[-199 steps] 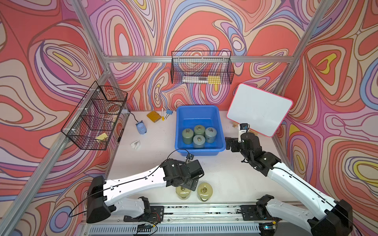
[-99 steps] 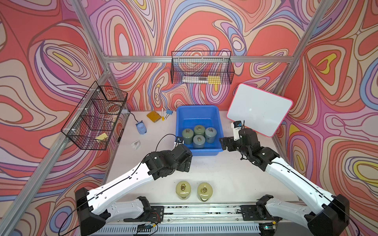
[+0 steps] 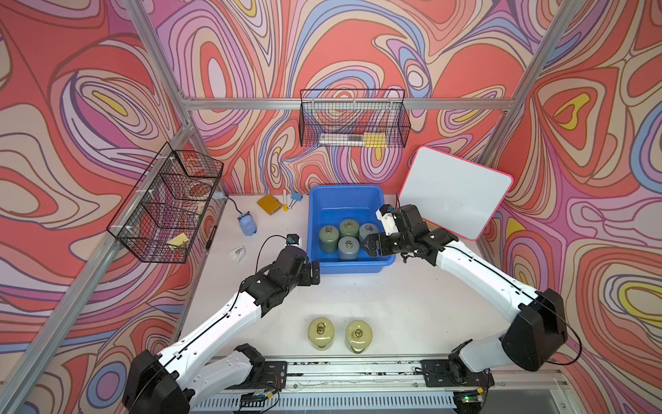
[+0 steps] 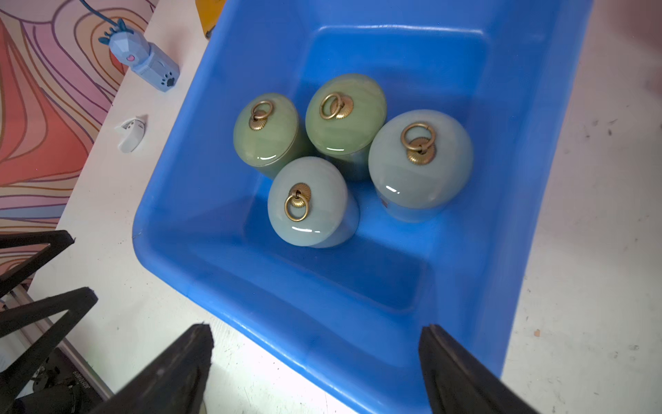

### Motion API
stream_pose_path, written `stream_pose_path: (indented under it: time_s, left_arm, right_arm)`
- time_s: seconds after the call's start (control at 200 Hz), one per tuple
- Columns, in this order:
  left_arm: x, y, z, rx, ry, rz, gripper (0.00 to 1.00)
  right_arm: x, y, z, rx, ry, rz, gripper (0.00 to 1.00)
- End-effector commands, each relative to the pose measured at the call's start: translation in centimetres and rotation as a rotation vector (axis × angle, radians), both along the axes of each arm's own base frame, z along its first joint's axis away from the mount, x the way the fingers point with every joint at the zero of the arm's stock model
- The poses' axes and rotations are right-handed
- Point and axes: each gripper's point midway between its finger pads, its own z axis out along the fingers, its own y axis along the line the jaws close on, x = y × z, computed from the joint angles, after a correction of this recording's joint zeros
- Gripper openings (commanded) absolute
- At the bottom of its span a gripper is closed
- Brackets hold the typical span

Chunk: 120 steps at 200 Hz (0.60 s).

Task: Take the tea canister out of the basket
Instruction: Pick up the tea canister from the basket.

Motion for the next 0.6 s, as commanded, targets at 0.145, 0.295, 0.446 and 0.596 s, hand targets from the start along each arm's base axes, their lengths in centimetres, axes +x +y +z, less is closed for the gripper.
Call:
stream_pose_path:
  time_s: [0.145, 0.295, 0.446, 0.596]
  left_arm:
    - [1.1, 1.2, 1.3, -0.039, -0.187, 0.021, 0.99]
    - [0.6, 2.8, 1.5, -0.007, -0.268, 0.054, 0.99]
    - [-0.2, 3.1, 0.7, -0.008, -0.294, 0.038, 0.99]
    - [-0.4, 3.1, 0.9, -0.019, -0.310, 0.031, 0.99]
  right_arm:
    - [0.9, 2.1, -2.2, -0.170, 0.077, -0.019, 0.94]
    - [2.1, 3.2, -3.5, -0.266, 0.101, -0.030, 0.95]
    - [3.1, 3.7, -4.7, -0.324, 0.133, -0.044, 0.95]
    - [3.7, 4.3, -5.7, -0.339, 0.157, -0.047, 0.96]
